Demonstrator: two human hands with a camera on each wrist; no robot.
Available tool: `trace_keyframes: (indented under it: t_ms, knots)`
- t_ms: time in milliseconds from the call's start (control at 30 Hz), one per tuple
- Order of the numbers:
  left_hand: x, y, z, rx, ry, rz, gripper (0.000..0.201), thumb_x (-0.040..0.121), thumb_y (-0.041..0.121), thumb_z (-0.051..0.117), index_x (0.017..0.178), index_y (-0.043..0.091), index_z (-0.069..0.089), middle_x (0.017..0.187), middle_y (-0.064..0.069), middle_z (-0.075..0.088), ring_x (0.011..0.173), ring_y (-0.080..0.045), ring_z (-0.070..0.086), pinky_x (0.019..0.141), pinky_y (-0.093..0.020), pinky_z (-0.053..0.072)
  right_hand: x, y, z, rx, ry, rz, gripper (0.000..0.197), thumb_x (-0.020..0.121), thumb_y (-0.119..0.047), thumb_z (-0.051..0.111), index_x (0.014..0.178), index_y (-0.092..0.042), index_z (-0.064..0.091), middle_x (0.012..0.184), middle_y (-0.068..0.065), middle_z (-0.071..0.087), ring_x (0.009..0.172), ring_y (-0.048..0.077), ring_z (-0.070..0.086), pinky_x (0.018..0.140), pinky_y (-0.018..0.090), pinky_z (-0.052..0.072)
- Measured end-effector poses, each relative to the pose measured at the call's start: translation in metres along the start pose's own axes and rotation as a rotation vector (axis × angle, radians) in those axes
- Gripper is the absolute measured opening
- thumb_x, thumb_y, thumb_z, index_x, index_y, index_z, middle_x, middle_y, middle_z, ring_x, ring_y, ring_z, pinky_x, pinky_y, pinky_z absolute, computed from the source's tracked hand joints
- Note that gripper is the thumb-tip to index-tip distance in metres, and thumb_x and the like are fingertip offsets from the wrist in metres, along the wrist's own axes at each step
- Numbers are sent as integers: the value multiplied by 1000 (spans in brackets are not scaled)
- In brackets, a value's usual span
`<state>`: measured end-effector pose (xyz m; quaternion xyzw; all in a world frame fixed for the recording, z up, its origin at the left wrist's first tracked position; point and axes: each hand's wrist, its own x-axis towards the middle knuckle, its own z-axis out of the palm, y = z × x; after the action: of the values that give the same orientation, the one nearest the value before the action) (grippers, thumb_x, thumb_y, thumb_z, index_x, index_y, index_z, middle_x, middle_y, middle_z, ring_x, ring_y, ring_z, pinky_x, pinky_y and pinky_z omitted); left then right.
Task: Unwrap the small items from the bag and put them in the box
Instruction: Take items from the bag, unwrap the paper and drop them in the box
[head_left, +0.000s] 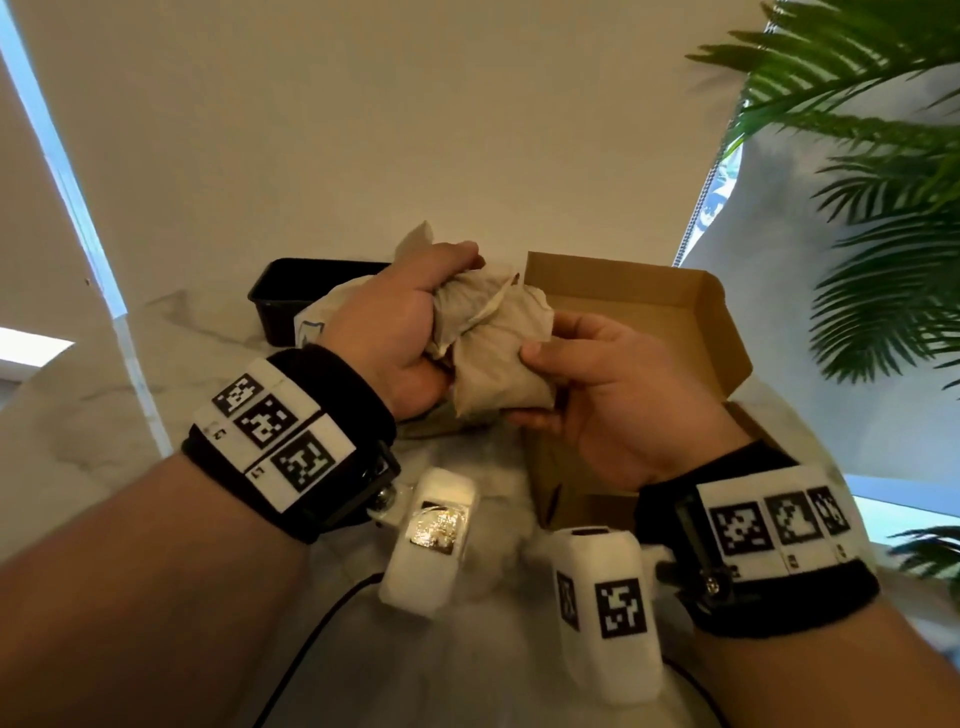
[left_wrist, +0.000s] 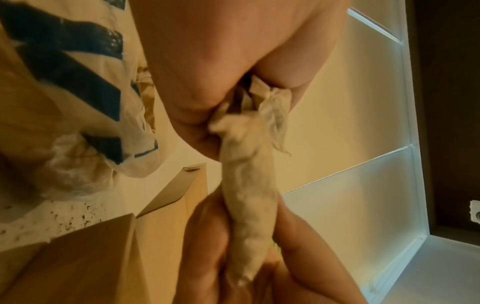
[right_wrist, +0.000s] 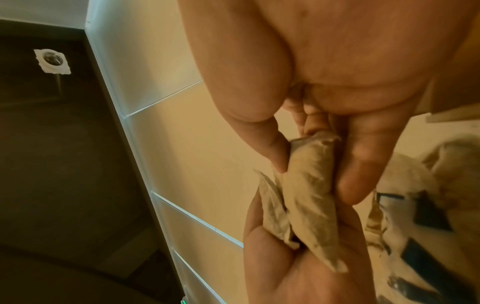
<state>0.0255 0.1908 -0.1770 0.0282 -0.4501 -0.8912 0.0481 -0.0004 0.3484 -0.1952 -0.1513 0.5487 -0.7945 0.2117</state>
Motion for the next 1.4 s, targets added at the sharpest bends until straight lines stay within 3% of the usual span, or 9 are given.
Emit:
trace_keyframes:
  t_ms: [200, 300, 567, 700, 833, 967, 1100, 1267, 1400]
  knots:
    - [8, 1, -8, 20, 127, 113, 17, 98, 19, 63, 85, 8, 66, 86, -17, 71, 74, -32, 72, 74, -50, 62, 4, -4, -13, 36, 105, -106, 20, 95, 1, 55, 114, -1, 62, 101, 15, 74, 83, 25, 75, 60, 33, 61]
    - [10, 1, -12, 70, 183, 155, 11, 95, 17, 67, 92, 7, 69, 83, -15, 72, 68, -29, 73, 65, -42, 61, 5, -6, -17, 60, 170, -164, 15, 99, -3, 52, 109, -8, 63, 105, 13, 74, 87, 25, 75, 63, 35, 62]
    - [-3, -7, -6, 497, -118, 70, 13, 86, 20, 73, 89, 8, 75, 85, -14, 75, 70, -23, 72, 62, -28, 58, 7, -1, -16, -24, 159, -204, 19, 99, -4, 54, 114, -9, 62, 101, 11, 75, 84, 25, 74, 64, 36, 61]
    - [1, -5, -10, 459, -50, 46, 19, 93, 15, 68, 76, 11, 74, 79, -13, 72, 64, -23, 70, 61, -29, 57, 5, -4, -14, -19, 150, -259, 27, 98, 1, 53, 119, -15, 57, 104, 7, 73, 85, 24, 75, 69, 41, 61]
    - [-6, 0, -9, 405, -148, -161, 24, 83, 32, 69, 93, 10, 73, 75, -12, 72, 56, -20, 67, 51, -25, 56, 3, -5, -11, -30, 132, -299, 31, 96, 4, 53, 120, -15, 56, 108, 8, 72, 88, 24, 74, 82, 50, 57]
    - [-5, -2, -10, 365, -176, -178, 43, 82, 25, 71, 119, 2, 68, 96, -17, 73, 72, -23, 70, 66, -32, 59, 3, -4, -11, -66, 124, -288, 32, 96, 3, 53, 124, -14, 56, 109, 9, 71, 87, 24, 74, 74, 46, 58]
    - [-2, 0, -9, 354, -59, -59, 20, 95, 15, 64, 107, 1, 70, 87, -15, 74, 65, -21, 70, 52, -26, 57, 1, -5, -15, -84, 117, -340, 44, 94, 5, 57, 129, -20, 52, 104, 13, 68, 83, 27, 72, 57, 34, 59]
    - [1, -1, -12, 414, -76, -40, 24, 94, 20, 68, 109, 3, 73, 92, -16, 75, 74, -25, 71, 69, -31, 58, -13, -18, -22, -295, 144, -318, 28, 92, 8, 58, 98, -14, 75, 110, 12, 72, 94, 27, 73, 68, 30, 59]
    - [2, -1, -11, 433, -38, -46, 18, 95, 25, 69, 97, 8, 75, 80, -14, 72, 80, -31, 68, 75, -35, 50, -33, -58, -45, -333, 272, -271, 22, 92, 7, 57, 100, -7, 73, 103, 13, 72, 86, 23, 73, 65, 29, 61]
